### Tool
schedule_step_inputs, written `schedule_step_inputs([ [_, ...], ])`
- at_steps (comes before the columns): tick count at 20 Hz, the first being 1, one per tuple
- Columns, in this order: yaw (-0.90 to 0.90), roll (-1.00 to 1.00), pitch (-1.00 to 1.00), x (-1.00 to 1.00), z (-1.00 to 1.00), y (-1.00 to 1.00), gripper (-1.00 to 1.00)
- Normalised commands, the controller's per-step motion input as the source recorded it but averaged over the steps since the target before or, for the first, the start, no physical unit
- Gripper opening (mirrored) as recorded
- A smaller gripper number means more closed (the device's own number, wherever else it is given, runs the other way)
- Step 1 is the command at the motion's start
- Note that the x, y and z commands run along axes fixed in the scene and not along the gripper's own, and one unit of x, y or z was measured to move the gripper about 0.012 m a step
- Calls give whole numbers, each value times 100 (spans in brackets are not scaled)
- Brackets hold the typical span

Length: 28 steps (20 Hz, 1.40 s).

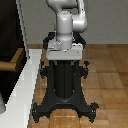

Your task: Open the door by pressing down and pulling on the handle.

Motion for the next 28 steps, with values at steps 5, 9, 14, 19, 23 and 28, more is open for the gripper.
schedule_step_inputs([
  [5,0,0,0,0,40,0,100],
  [9,0,0,0,0,25,0,100],
  [14,0,0,0,0,60,0,100],
  [19,0,0,0,0,40,0,100],
  [23,0,0,0,0,25,0,100],
  [28,0,0,0,0,60,0,100],
])
